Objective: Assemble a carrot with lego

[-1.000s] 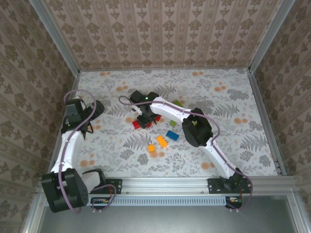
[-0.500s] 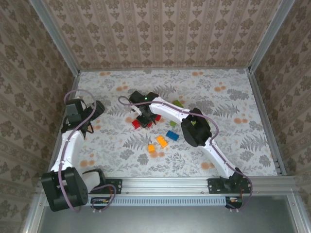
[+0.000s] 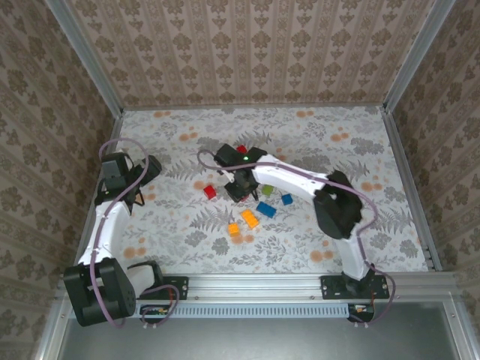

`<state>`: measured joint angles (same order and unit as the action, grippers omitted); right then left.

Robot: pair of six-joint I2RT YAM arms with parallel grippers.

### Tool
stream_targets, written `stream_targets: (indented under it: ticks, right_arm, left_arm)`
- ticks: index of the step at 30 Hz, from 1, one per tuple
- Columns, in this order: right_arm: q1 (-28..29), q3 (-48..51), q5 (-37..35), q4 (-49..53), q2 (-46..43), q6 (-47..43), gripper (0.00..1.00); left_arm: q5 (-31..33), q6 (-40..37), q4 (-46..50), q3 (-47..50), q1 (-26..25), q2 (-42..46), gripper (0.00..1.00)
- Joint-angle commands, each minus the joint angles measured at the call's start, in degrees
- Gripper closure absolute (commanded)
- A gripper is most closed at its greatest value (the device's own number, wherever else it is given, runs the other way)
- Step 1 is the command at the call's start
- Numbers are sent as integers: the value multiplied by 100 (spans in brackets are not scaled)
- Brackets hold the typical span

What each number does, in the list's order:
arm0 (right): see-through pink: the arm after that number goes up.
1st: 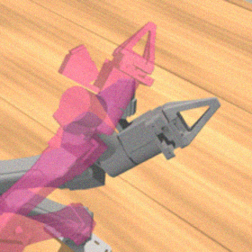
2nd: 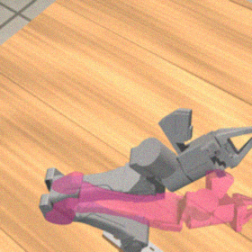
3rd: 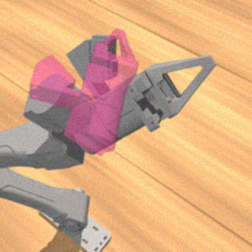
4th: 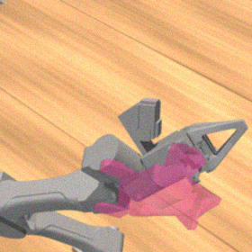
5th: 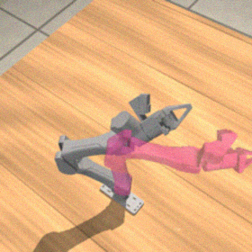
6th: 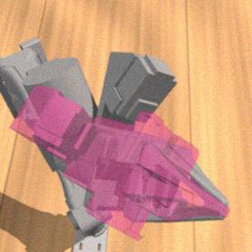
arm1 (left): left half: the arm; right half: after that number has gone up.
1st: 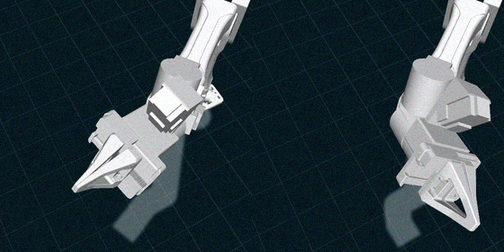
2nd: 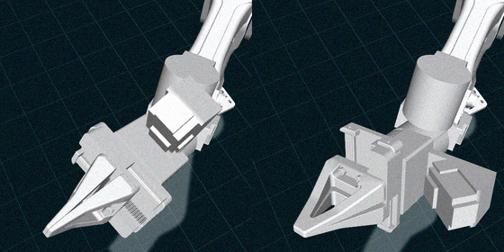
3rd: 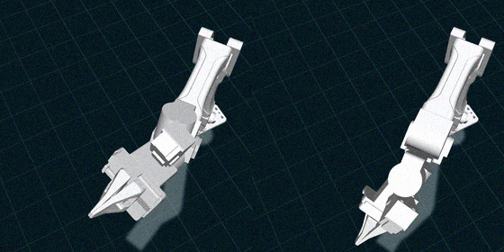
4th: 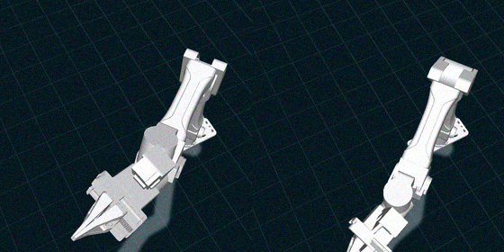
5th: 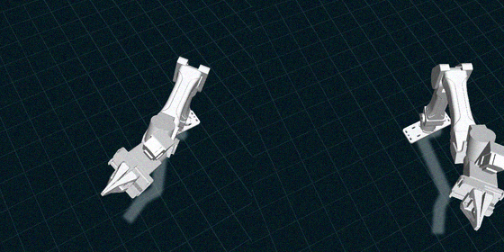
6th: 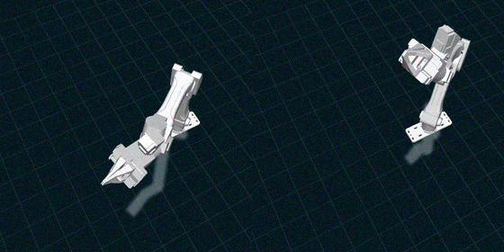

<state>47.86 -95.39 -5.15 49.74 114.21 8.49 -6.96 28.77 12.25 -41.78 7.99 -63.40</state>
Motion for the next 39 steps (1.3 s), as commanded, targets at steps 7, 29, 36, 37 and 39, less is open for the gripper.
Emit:
stream_targets:
  ticks: [7,29,36,37,39]
  right_arm:
    - [609,2107,69,-1239,-1432,2125,64]
    - [1366,1707,-432,-1320,-769,3084,65]
    - [1478,1667,-726,-1070,-1184,3053,65]
    - [1495,1648,-795,-1012,-1260,3045,65]
    - [1513,1608,-869,-895,-1367,3044,65]
  left_arm:
    - [-98,146,-127,-138,45,-120,1]
    - [-112,175,-70,-156,36,-86,1]
    - [-139,177,-61,-158,39,-68,1]
    - [-140,172,-57,-160,36,-59,1]
    - [-148,176,-53,-160,34,-50,1]
